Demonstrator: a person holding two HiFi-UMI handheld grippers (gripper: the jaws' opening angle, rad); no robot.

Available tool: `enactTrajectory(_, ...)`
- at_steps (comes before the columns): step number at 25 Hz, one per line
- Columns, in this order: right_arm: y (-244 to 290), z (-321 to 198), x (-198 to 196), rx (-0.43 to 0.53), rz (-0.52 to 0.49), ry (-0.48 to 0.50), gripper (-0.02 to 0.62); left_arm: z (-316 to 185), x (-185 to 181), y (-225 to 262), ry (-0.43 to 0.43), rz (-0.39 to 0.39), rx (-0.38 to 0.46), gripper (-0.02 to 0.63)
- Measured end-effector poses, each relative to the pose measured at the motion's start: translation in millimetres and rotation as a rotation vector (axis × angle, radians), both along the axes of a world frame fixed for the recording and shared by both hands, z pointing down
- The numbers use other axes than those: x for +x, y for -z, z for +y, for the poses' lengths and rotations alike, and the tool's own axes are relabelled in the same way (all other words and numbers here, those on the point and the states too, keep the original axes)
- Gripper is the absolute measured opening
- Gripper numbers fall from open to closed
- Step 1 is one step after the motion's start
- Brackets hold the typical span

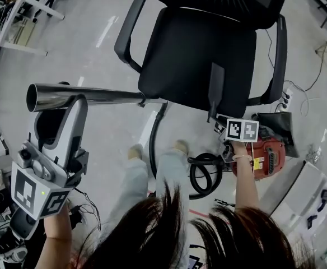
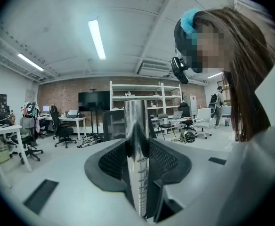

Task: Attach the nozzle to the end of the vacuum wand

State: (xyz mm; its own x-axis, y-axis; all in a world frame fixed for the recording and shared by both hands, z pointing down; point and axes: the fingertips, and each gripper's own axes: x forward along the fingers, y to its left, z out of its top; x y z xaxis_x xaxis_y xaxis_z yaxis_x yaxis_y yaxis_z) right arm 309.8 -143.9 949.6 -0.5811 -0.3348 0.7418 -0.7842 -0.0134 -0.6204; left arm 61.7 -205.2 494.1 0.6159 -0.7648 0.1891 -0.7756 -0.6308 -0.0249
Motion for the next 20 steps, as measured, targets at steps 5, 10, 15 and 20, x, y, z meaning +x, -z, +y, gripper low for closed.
enactTrajectory(5, -9.6, -6.1, -2.6, -0.025, 0.005, 0.036, 0.169, -0.2, -2.6, 0.1, 0.013, 0.014, 0.001, 0.155)
enactTrajectory(10, -21.1, -8.8, -11.0, -0.077, 0.002, 0.064, 0.170, -5.1, 2.1, 7.2, 0.008, -0.006, 0.033, 0.154)
enactTrajectory(15, -29.0, -12.0, -15.5, -0.104, -0.002, 0.054, 0.169, -5.2, 1.5, 8.3, 0.011, 0.001, 0.036, 0.153)
enactTrajectory(20, -34.9, -12.3, -17.4, -0.125, 0.008, 0.042, 0.169, -3.0, -1.1, 7.1, 0.006, 0.004, 0.040, 0.153)
